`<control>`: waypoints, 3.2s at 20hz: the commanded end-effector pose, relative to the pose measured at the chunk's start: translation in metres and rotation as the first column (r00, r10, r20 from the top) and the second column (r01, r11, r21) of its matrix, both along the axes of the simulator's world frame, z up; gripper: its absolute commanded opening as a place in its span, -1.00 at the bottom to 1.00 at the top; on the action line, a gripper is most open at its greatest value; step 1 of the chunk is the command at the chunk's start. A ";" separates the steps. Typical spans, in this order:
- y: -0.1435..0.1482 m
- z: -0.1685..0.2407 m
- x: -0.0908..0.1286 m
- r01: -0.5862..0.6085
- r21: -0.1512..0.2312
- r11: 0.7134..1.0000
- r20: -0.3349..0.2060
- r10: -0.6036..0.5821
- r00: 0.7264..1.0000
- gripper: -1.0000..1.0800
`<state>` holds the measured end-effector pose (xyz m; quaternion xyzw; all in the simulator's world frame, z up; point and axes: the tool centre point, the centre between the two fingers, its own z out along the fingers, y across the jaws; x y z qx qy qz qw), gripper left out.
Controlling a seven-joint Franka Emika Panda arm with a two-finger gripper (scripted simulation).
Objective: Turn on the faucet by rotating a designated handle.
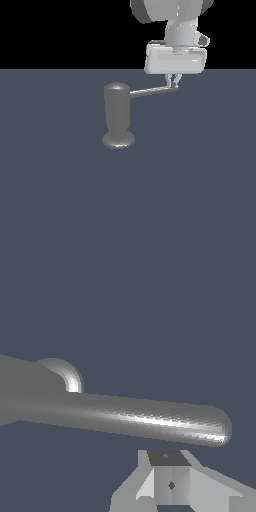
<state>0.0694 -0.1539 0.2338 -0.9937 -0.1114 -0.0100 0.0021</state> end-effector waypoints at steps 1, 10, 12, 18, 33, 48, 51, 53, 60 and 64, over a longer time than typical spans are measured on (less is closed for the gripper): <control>0.001 -0.001 0.006 0.001 -0.001 1.000 -0.001 -0.001 1.000 -1.00; 0.009 -0.003 0.030 0.005 -0.002 1.000 -0.004 -0.005 1.000 -1.00; 0.010 -0.003 0.035 0.006 -0.002 1.000 -0.005 -0.006 1.000 -1.00; 0.014 -0.005 0.050 0.010 -0.002 1.000 -0.007 -0.010 1.000 -1.00; 0.023 -0.008 0.084 0.016 -0.004 1.000 -0.011 -0.016 1.000 -1.00; 0.031 -0.010 0.112 0.021 -0.005 1.000 -0.014 -0.021 1.000 -1.00; 0.032 -0.010 0.117 0.022 -0.005 1.000 -0.015 -0.022 1.000 -1.00; 0.033 -0.010 0.120 0.022 -0.005 1.000 -0.015 -0.022 1.000 -1.00; 0.035 -0.012 0.130 0.024 -0.006 1.000 -0.017 -0.025 1.000 -1.00; 0.037 -0.012 0.135 0.025 -0.006 1.000 -0.017 -0.025 1.000 -1.00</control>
